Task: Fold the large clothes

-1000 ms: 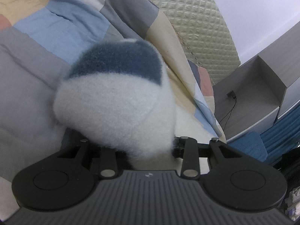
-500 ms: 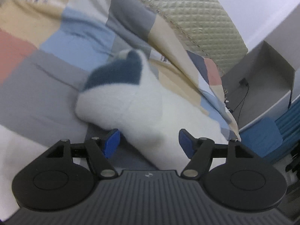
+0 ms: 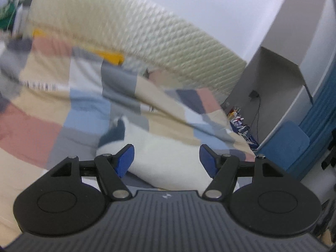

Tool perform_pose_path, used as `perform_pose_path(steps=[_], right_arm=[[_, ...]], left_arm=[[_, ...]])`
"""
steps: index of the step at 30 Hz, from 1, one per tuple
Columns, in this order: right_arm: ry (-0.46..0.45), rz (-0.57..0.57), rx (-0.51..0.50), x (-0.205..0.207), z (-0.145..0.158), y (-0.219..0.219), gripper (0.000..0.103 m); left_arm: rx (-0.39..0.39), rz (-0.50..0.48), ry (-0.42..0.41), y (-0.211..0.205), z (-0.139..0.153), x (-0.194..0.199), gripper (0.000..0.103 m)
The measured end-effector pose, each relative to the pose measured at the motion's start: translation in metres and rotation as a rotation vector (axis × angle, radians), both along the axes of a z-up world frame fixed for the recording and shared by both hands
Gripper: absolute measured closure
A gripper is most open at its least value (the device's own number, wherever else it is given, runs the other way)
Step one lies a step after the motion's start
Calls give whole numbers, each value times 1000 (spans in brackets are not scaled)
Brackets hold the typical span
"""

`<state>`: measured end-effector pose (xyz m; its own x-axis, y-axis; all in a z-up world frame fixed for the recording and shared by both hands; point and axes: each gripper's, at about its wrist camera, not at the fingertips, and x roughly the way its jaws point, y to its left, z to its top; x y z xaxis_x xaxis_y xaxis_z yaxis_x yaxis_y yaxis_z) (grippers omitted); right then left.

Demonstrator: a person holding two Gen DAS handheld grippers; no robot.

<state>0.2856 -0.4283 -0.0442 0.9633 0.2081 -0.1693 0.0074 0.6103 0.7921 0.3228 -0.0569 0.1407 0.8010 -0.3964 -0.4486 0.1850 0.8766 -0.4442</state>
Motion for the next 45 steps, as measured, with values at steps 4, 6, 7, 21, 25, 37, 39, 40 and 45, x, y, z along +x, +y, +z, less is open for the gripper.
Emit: perform_pose_path(steps=[4, 6, 7, 21, 25, 37, 39, 40, 45], right_arm=[[-77, -8, -115, -42, 50, 22, 41], [-99, -2, -148, -59, 69, 30, 41], [-112, 1, -170, -69, 79, 35, 41], [-175, 35, -497, -188, 132, 100, 41], [-195, 33, -574, -214, 122, 120, 41], [-180, 28, -705, -250, 70, 151, 41], [-157, 30, -727, -247, 60, 152, 41], [-145, 29, -736, -246, 55, 152, 41], [-106, 30, -775, -242, 36, 155, 41]], left_arm=[[30, -24, -74, 5, 49, -55, 30], [77, -26, -119, 4, 70, -82, 29], [93, -27, -138, 4, 79, -95, 29], [241, -40, -267, 18, 111, -259, 26], [267, -34, -289, 23, 96, -294, 24], [326, 11, -294, 27, 26, -340, 13], [324, 17, -277, 28, 13, -336, 12], [318, 18, -268, 28, 6, -333, 11], [327, 38, -245, 25, -19, -325, 8]])
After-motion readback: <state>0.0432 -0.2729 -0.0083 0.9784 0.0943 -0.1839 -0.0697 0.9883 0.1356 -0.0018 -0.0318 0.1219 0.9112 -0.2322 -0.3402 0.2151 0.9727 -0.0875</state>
